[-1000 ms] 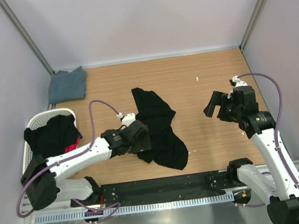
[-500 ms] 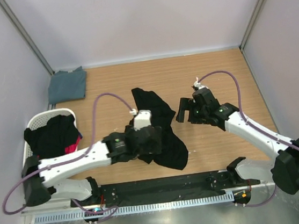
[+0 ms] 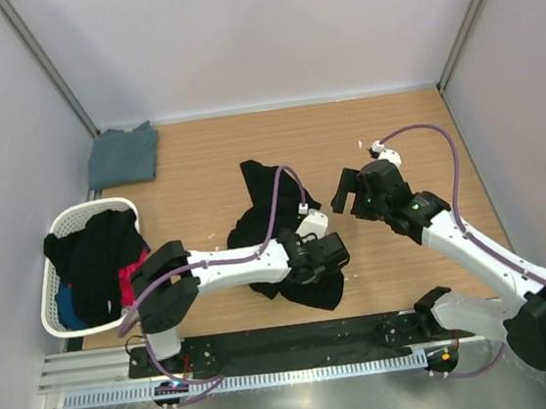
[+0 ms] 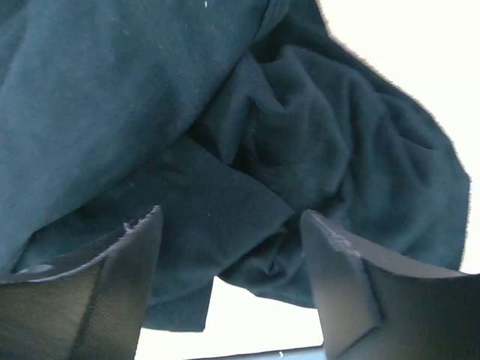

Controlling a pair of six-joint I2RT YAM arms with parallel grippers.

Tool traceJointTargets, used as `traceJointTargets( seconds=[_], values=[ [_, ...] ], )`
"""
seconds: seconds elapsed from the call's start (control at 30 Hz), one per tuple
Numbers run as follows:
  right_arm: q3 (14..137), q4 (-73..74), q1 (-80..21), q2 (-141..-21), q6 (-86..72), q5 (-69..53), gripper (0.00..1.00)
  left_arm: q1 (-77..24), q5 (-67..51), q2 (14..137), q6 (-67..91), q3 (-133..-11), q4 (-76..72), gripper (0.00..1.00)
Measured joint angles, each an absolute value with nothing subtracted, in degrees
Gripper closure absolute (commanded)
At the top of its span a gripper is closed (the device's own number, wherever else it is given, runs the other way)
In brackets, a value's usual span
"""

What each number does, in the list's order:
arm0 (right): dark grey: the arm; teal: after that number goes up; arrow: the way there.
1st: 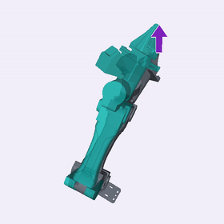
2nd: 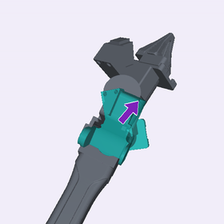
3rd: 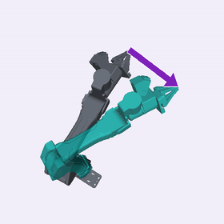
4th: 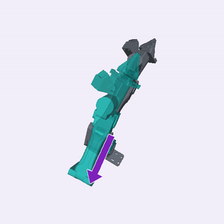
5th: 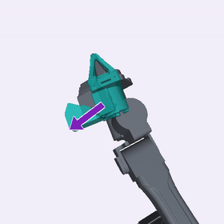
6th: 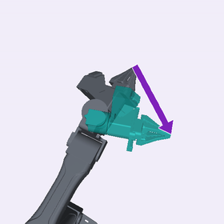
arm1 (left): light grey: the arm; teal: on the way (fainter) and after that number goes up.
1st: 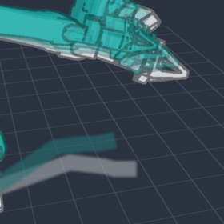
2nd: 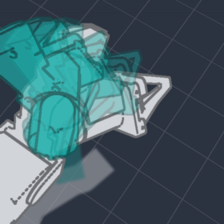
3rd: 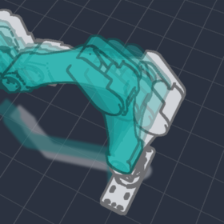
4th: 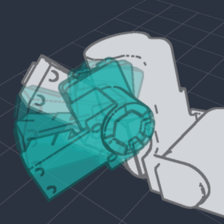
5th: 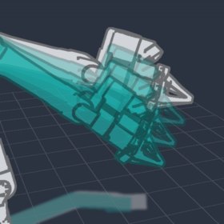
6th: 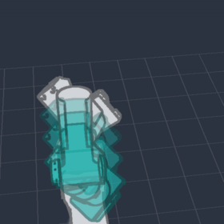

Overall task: Fold and stack the t-shirts
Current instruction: Flatten the tshirt out

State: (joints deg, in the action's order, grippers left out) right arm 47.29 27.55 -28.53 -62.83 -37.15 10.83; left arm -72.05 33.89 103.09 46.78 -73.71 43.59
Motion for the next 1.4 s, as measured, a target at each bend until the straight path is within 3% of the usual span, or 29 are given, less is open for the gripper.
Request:
traceJointTargets(
  seconds=[0.07,0.27,0.47,0.73,0.87,1.03,1.4],
  values=[
    [46.63,27.62,-28.53,-60.75,-37.06,10.94,0.03,-72.05,34.37,104.88,47.07,-73.71,43.79,0.39],
    [43.92,27.38,-28.53,-59.27,-37.04,10.39,0.03,-71.5,36.58,106.1,48.14,-72.2,43.57,1.0],
    [42.41,24.77,-28.88,-63.16,-36.99,4.67,0.03,-67.42,37.12,98.67,48.93,-70.06,44.45,1.0],
    [42.48,17.56,-37.47,-68.97,-34.7,-0.58,0.03,-51.51,39.86,65.39,52.27,-64.75,44.62,1.0],
    [42.78,13.08,-40.69,-71.85,-33.47,-1.23,0.04,-44.64,42.54,55.2,56.51,-59.33,47.31,1.0],
    [45.78,10.33,-42.57,-80.68,-32.27,-0.69,0.06,-37.65,42.92,51.9,61.32,-51.92,51.46,1.0],
    [51.46,9.19,-43.18,-94.91,-32.05,6.83,0.19,-32.93,42.61,48.93,66.54,-45.52,55.99,1.0]
  ],
)
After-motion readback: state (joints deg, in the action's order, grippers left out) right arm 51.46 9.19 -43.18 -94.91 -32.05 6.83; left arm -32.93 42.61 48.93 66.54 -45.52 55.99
